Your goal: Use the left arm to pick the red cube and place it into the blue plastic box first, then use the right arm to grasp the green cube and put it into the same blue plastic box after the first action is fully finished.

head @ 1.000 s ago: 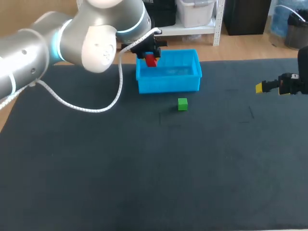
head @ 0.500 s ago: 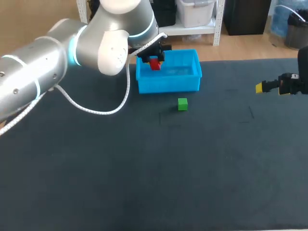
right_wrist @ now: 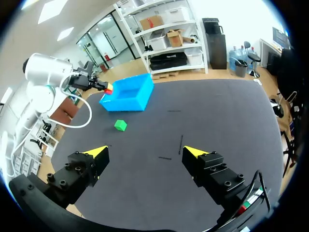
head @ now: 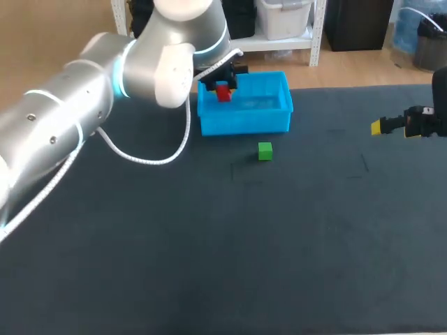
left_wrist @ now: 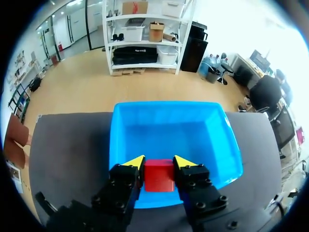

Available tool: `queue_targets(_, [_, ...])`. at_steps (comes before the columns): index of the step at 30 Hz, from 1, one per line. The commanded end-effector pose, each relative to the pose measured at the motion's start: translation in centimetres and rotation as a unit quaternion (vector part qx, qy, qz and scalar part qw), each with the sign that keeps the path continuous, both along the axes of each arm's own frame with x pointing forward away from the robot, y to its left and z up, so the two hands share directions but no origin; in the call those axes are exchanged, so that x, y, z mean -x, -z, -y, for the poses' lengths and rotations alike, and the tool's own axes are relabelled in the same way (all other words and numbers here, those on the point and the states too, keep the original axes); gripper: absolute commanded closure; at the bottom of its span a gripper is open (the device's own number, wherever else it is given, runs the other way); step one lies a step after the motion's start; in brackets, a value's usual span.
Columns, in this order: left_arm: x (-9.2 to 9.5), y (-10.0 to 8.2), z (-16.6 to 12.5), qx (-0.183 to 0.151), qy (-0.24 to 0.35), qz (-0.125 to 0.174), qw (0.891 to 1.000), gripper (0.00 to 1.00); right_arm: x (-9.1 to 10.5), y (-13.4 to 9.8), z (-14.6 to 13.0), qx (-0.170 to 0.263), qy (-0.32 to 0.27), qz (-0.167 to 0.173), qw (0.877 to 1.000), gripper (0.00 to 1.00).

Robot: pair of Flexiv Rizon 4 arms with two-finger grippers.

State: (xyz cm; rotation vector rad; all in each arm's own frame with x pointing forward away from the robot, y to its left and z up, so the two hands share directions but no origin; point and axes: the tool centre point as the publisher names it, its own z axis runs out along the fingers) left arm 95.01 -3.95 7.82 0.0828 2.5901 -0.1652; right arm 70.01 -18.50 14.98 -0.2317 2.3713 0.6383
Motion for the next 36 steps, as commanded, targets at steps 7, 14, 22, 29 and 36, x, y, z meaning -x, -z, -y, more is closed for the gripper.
queue_targets(7, [-1.7, 0.2, 0.3, -0.012, 0.007, -0.020, 1.000, 0.08, 0.0, 0.0, 0.0, 0.001, 0.000, 0.000, 1.000, 0.00])
queue_targets(14, [-1.5, 0.2, 0.1, -0.016, 0.007, -0.019, 1.000, 0.00, 0.0, 0.0, 0.0, 0.001, 0.000, 0.000, 1.000, 0.00])
queue_targets(22, [0.0, -1.5, -0.5, -0.013, 0.030, -0.015, 0.999, 0.00, 0.0, 0.0, 0.0, 0.001, 0.000, 0.000, 1.000, 0.00])
queue_targets(29, [4.1, -3.8, -1.7, -0.014, 0.075, 0.003, 0.997, 0.00, 0.0, 0.0, 0.0, 0.001, 0.000, 0.000, 1.000, 0.00])
queue_targets(36, [9.0, -5.9, -4.9, 0.016, 0.116, 0.034, 0.993, 0.00, 0.0, 0.0, 0.0, 0.001, 0.000, 0.000, 1.000, 0.00])
